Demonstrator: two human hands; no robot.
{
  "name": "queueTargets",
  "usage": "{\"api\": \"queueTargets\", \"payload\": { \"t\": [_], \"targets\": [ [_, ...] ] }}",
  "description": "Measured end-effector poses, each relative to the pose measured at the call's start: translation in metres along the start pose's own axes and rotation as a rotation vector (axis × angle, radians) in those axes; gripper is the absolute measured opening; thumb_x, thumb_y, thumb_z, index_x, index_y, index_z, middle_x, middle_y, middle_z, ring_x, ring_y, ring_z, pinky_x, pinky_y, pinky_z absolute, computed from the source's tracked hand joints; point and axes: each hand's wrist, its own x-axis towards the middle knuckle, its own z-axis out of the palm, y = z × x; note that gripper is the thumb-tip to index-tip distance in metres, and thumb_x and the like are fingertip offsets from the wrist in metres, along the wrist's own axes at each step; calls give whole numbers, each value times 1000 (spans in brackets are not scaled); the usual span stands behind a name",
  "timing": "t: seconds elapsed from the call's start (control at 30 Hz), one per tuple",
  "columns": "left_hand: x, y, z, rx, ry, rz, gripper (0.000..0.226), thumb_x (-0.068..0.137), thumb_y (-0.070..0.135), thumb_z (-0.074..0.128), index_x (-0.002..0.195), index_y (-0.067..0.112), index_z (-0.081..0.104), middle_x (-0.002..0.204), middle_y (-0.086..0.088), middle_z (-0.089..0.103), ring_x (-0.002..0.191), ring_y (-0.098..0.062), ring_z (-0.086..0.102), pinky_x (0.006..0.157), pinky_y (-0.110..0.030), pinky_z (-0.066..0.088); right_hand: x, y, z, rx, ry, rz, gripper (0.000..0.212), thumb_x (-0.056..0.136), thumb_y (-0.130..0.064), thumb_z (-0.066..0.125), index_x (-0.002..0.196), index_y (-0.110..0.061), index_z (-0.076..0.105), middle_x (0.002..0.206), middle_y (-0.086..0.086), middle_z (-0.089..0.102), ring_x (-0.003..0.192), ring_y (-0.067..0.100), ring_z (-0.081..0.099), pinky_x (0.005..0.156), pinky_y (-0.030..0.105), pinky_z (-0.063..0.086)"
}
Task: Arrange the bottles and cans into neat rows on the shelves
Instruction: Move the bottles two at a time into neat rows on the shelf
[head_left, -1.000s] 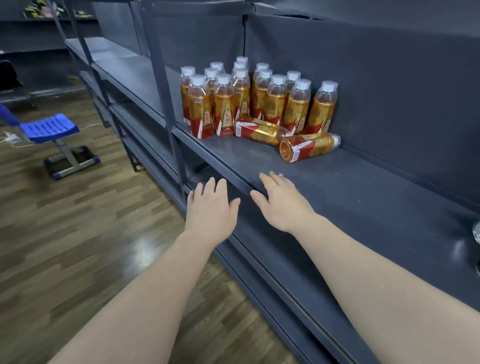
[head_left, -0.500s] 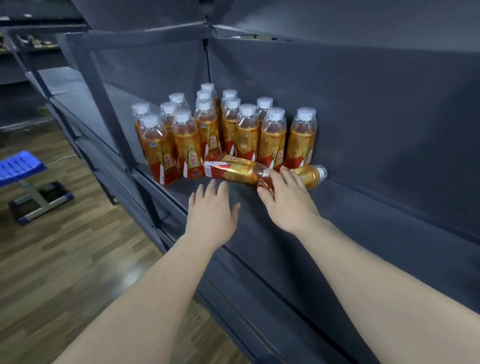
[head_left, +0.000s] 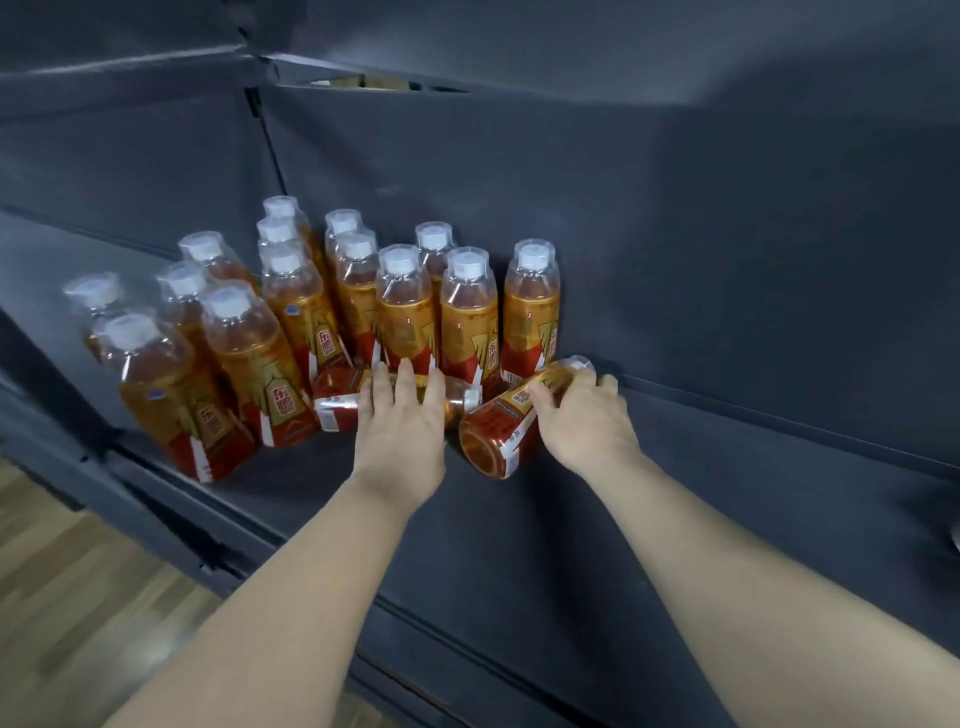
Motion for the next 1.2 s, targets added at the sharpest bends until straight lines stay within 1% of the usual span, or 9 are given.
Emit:
{"api": "queueTargets", "payload": {
  "t": [0.17,0.27,0.33,0.5,0.67,0.8,0.97,1.1,1.2],
  "targets": [
    [22,-11,3,81,-53,57,93,92,27,66,156,16,1,161,-24,12,150,-44,7,121,-59,5,15,-12,8,62,-62,258,92,90,-78,35,146,-6,30,134,15,43,118,34,54,77,37,46],
    [27,-18,6,90,-47,84,95,86,22,71,156,18,7,152,-19,27,145,-40,20,120,-61,11,20,-18,16,97,-72,323,101,82,-85,39,143,-6,31,126,11,53,111,30,59,81,36,51],
    [30,-21,6,92,-36,102,92,84,20,72,155,18,13,146,-17,32,140,-37,27,119,-61,17,22,-22,21,155,-63,365,104,76,-87,45,140,-6,31,119,8,56,107,29,61,83,40,56],
    [37,-27,11,65,-1,149,81,86,27,72,151,18,25,138,-14,38,135,-37,35,119,-59,19,27,-28,24,361,-29,475,95,74,-71,69,137,-10,31,120,9,57,102,28,62,74,44,62],
    [38,-33,8,8,31,174,74,88,37,67,149,20,28,135,-13,41,130,-34,42,117,-56,26,26,-27,27,531,7,511,81,74,-54,74,133,-13,36,114,10,60,99,30,65,73,46,62],
    [37,-27,-6,-126,108,143,68,86,45,67,142,21,36,131,-11,47,124,-32,47,107,-52,38,19,-28,22,585,77,433,83,65,-56,69,130,-13,41,116,9,60,95,28,65,80,46,60],
    [34,-11,-23,-399,200,53,68,84,52,69,135,20,39,127,-6,58,121,-30,53,99,-49,45,10,-26,10,487,227,248,71,81,-44,71,135,-12,39,126,6,46,103,25,58,87,48,56],
    [30,5,-29,-683,234,-17,68,84,51,72,133,16,41,123,-7,59,116,-28,57,92,-42,48,-1,-21,4,443,291,87,63,86,-34,71,136,-13,39,127,4,41,96,16,51,79,37,49],
    [29,13,-30,-927,210,-132,66,83,50,74,128,15,41,120,-5,60,112,-26,60,87,-37,51,-8,-18,3,443,295,7,65,88,-32,71,141,-16,36,130,1,38,100,11,47,83,32,46]
  ]
}}
